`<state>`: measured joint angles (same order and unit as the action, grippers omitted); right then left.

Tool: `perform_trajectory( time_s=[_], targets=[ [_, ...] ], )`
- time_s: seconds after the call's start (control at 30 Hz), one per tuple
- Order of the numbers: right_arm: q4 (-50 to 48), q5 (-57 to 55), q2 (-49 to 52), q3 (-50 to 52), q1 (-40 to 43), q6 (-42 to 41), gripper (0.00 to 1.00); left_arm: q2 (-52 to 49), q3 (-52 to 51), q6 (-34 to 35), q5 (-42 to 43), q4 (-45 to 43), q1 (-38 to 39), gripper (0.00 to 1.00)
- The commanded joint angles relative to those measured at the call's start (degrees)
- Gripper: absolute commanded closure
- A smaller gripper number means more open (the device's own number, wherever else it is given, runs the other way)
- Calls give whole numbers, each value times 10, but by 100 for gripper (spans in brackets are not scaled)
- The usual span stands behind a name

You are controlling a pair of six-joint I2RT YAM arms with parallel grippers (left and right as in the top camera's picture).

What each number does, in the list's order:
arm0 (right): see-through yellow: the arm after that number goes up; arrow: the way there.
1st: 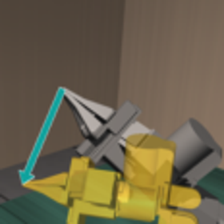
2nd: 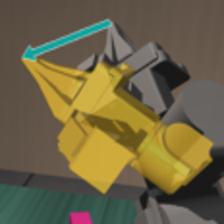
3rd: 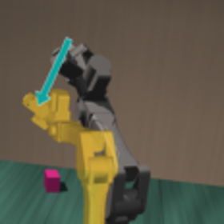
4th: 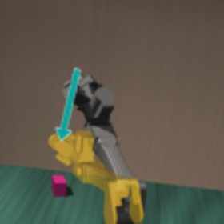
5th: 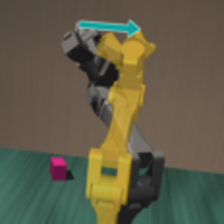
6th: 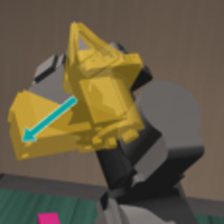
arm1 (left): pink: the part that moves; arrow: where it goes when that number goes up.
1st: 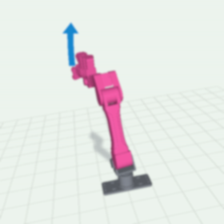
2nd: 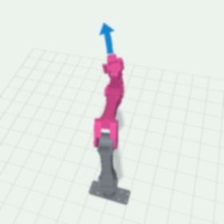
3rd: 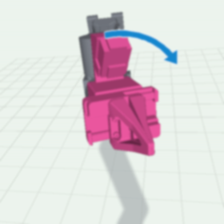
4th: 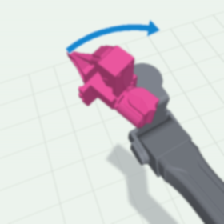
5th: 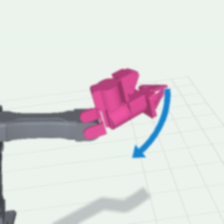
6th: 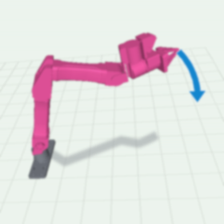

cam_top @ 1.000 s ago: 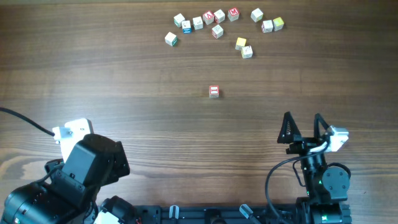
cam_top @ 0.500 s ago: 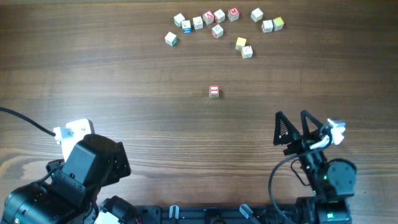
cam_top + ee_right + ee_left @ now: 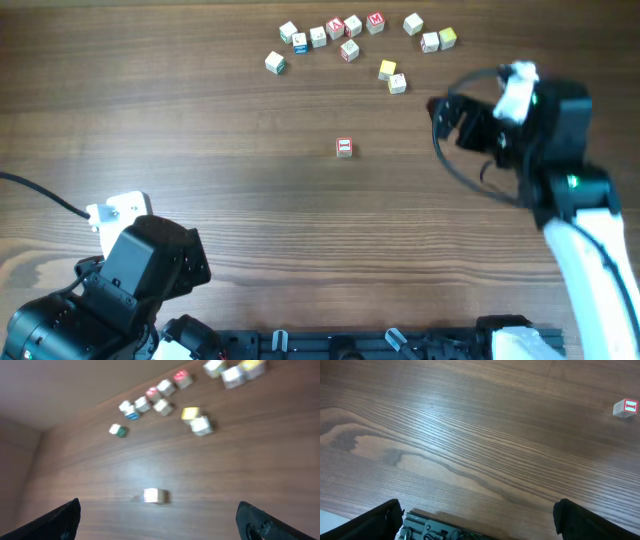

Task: Form a tower
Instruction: 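Reach the right gripper to the yellow 'S' block, then grasp the yellow 'S' block with the right gripper and lift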

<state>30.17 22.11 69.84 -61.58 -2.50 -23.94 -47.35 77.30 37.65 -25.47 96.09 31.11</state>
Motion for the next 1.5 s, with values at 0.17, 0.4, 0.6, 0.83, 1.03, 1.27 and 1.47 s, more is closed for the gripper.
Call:
perform_trajectory(
  time_s=[0.17,0.4,0.6,0.83,1.03,1.27,1.47],
  targets=[
    [-82,27,157,-30,1,-16,0,0,-1,5,0,0,-3,0],
    [16,-107,281,-204,-41,16,1,0,0,5,0,0,-3,0],
    [36,-185,456,-367,-94,29,0,0,0,5,0,0,-3,0],
    [-26,-223,654,-466,-128,-21,1,0,0,5,0,0,-3,0],
    [-42,-239,680,-466,-128,-29,3,0,0,5,0,0,-3,0],
    [-103,-239,680,-466,-128,35,4,0,0,5,0,0,-3,0],
    [-113,-239,695,-466,-127,154,10,0,0,5,0,0,-3,0]
  ],
)
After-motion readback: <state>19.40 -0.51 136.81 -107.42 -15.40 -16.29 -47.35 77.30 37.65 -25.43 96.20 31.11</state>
